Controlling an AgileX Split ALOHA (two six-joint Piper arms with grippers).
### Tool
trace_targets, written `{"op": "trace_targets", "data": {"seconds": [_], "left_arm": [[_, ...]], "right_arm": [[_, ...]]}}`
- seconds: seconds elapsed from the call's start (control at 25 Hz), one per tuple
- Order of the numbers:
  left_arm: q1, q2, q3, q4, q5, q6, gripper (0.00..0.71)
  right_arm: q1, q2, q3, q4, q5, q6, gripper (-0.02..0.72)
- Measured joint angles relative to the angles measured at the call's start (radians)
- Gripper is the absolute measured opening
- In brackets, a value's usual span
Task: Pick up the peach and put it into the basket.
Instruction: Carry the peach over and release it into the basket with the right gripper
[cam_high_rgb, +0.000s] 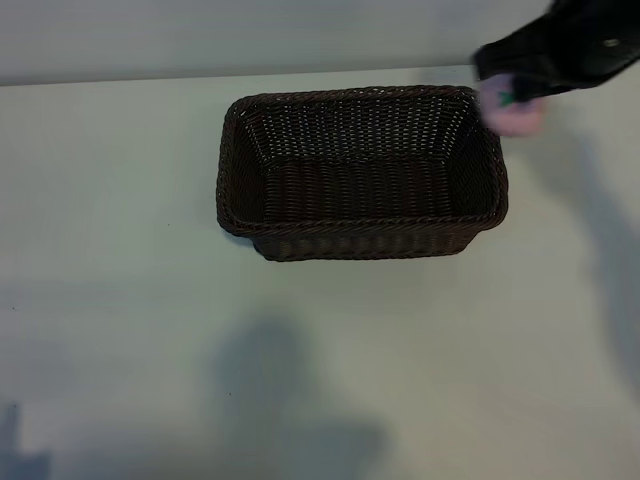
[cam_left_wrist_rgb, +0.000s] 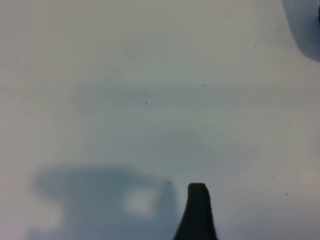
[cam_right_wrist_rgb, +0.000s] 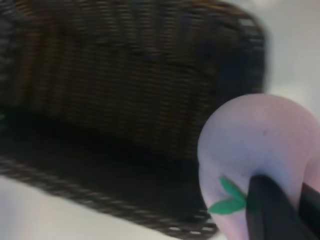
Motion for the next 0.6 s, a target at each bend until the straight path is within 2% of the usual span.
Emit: {"op": "trace_targets", "data": {"seconds": [0.28, 0.6], "left_arm": [[-0.001, 0.0, 0.0, 0.0, 0.0, 0.0, 0.596], [-0.001, 0.0, 0.0, 0.0, 0.0, 0.0, 0.596]], "right_arm": [[0.128, 0.149, -0.095, 0.006, -0.029, 0.0, 0.04], [0.145, 0.337, -0.149, 0.006, -0.05, -0.006, 0.04]]}}
